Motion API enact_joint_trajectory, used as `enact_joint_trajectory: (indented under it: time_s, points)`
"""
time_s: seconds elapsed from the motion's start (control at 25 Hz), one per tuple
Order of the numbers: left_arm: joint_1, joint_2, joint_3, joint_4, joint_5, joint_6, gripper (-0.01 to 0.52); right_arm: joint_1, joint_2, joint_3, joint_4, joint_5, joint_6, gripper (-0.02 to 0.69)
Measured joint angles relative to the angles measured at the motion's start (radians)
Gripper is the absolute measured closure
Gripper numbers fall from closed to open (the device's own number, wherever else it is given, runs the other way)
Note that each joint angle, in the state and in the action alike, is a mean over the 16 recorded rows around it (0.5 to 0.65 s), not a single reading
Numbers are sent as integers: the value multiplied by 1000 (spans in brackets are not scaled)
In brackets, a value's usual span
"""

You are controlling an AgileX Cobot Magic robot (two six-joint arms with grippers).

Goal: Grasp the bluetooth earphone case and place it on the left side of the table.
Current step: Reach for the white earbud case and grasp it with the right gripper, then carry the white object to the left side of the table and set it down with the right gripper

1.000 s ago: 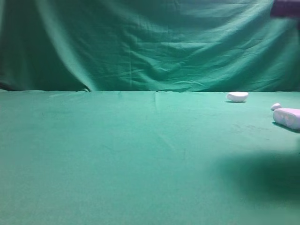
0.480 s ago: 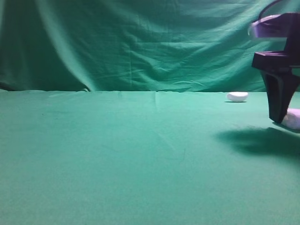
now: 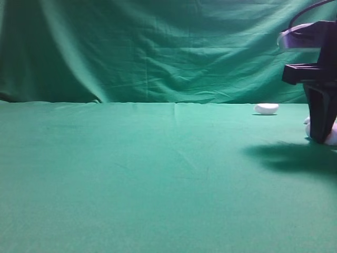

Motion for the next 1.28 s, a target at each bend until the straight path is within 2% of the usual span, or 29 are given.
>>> enact_joint_trajectory:
  time_s: [0.4,0.68,1.12,1.28]
  points:
    - [0,0,0,0,0,0,514,258,181,-514,22,192,-8,340]
    - [0,0,0,0,0,0,514,429,422,-807,37,218,-16,340]
    - [0,0,0,0,0,0,514,550,660,-956,71,98,-21,337]
    - [0,0,0,0,0,0,514,560,689,-958,84,57,-21,292]
